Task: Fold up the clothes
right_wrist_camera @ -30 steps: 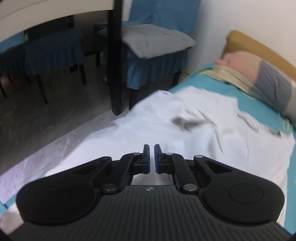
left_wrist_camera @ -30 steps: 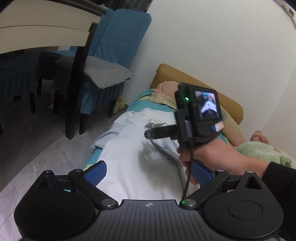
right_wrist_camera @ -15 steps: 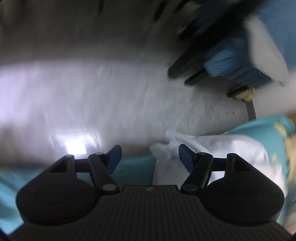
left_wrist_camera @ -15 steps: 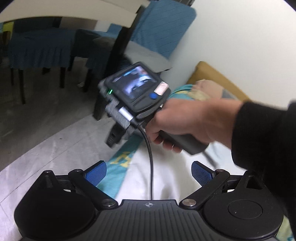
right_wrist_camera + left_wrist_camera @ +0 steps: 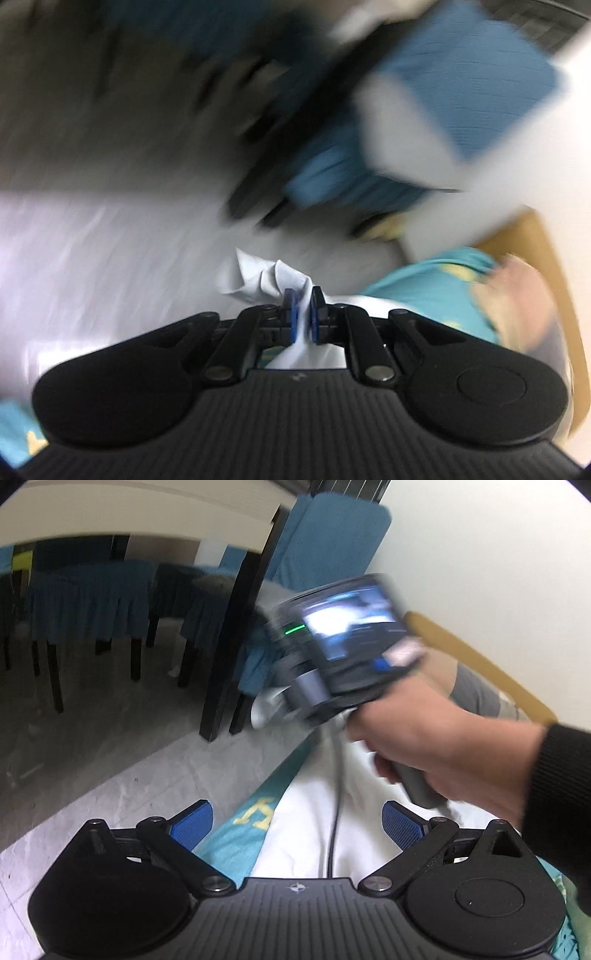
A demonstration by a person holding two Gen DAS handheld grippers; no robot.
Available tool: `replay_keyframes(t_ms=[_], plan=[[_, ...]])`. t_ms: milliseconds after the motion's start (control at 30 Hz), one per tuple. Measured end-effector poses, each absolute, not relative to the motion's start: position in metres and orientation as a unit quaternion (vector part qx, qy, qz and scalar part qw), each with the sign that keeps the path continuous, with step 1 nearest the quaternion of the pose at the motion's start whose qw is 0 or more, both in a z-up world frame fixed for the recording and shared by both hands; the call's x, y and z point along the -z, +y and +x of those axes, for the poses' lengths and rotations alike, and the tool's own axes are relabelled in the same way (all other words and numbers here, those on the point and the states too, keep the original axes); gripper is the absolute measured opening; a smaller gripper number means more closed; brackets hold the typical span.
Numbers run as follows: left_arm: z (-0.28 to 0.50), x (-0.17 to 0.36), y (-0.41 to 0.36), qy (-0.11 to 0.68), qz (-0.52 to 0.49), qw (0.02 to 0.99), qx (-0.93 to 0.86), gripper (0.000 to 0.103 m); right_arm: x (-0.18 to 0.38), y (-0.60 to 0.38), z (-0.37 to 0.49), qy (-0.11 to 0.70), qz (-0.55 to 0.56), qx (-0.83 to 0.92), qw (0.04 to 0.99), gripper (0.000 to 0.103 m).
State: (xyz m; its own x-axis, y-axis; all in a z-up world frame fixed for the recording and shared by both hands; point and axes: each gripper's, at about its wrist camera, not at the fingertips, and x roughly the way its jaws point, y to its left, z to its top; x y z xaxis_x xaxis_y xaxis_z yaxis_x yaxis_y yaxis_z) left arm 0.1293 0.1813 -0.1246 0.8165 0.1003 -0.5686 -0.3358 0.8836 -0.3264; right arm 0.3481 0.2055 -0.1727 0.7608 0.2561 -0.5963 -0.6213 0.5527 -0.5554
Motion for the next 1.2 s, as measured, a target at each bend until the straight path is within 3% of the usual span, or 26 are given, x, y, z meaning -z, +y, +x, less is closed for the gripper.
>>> replay_keyframes(t_ms=[233,467,633,667,733,800,833,1200], plan=[[0.126,0.125,0.166,0.304,-0.234,0.921,-0.072,0.1,0.093,0.047,0.337,0.087,-0.148,-0.084,0.982,0.01],[0.127,0.135,0.133,0.322,-0.204,0.924,-0.013,0.1,0.156,-0.108,0.366,0.193,-0.011,0.095,0.977,0.01],[0.138,0.152,0.119,0.344,-0.182,0.921,-0.018,0.1,0.185,-0.151,0.37,0.242,0.085,0.058,0.965,0.013],[0.141,0.154,0.117,0.345,-0.177,0.921,-0.02,0.1,0.184,-0.152,0.372,0.244,0.095,0.041,0.964,0.016],[0.141,0.155,0.112,0.345,-0.164,0.924,-0.019,0.1,0.184,-0.149,0.378,0.266,0.095,0.005,0.959,0.032],[0.141,0.155,0.107,0.344,-0.152,0.926,-0.017,0.1,0.177,-0.144,0.36,0.266,0.096,-0.017,0.959,0.077],[0.141,0.154,0.105,0.343,-0.146,0.928,-0.015,0.1,0.173,-0.141,0.35,0.265,0.097,-0.029,0.959,0.085],[0.109,0.118,0.086,0.306,-0.097,0.947,0.003,0.1,0.1,-0.162,0.185,0.239,0.113,-0.062,0.962,0.084]])
